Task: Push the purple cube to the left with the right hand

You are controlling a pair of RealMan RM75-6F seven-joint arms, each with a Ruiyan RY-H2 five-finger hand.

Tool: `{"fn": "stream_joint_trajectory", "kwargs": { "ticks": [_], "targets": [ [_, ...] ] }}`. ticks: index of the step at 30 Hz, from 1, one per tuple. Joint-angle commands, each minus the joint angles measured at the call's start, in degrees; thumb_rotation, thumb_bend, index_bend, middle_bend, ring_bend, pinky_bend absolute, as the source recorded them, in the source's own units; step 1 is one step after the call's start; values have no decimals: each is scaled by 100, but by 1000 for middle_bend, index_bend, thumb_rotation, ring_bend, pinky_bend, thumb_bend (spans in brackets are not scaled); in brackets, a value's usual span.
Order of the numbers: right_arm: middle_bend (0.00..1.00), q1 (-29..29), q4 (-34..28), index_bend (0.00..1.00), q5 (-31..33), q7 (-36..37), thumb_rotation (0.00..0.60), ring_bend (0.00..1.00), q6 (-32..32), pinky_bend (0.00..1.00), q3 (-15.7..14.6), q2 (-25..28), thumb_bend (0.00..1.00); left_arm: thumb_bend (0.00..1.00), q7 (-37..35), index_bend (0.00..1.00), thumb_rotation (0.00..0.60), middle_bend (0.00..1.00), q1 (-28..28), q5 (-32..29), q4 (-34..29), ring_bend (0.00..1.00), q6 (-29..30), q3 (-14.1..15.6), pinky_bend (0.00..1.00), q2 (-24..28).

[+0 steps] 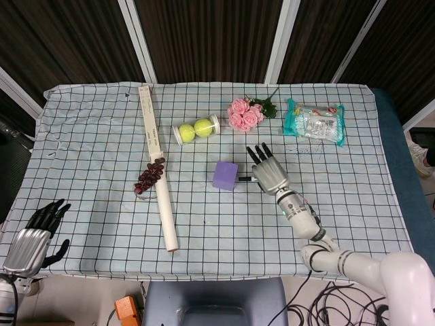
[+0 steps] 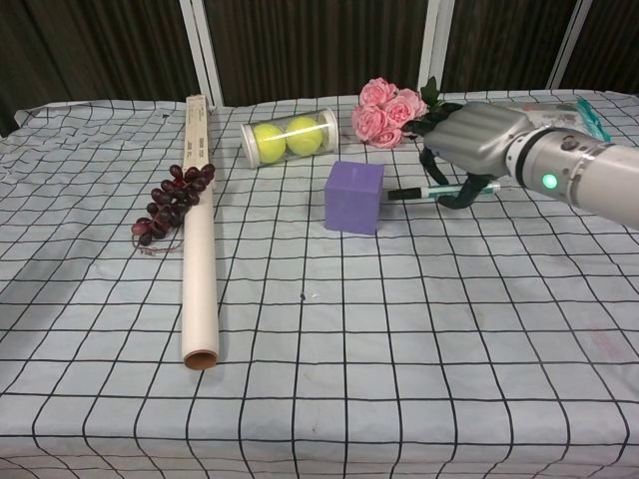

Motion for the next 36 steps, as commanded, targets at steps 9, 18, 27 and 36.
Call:
{"fn": "stream_joint_trajectory", "kwargs": {
  "ticks": [9, 18, 27, 36],
  "targets": [
    [104, -673, -153, 705, -515, 865, 600, 0, 405, 0, -600, 678, 515, 434, 59, 0, 600, 0, -16, 19, -21, 0, -48, 8, 120, -22],
    [96, -787, 586, 305, -616, 1254, 600, 0, 165, 0, -785, 322, 513, 435, 102, 0, 600, 0, -26, -10, -48, 0, -81, -5, 120, -37],
    [11, -1547, -1089, 57, -1197, 1631, 600, 0, 1621, 0, -958, 1424, 513, 435, 19, 0, 600, 0, 65, 85, -49, 0, 117, 16, 120, 0],
    [0, -3799, -3030, 0, -1348, 2121, 600, 0, 4179, 0, -1777, 2646, 508, 434, 116, 0, 600, 0, 193, 223, -42, 0, 391, 33, 119, -32]
  ]
}}
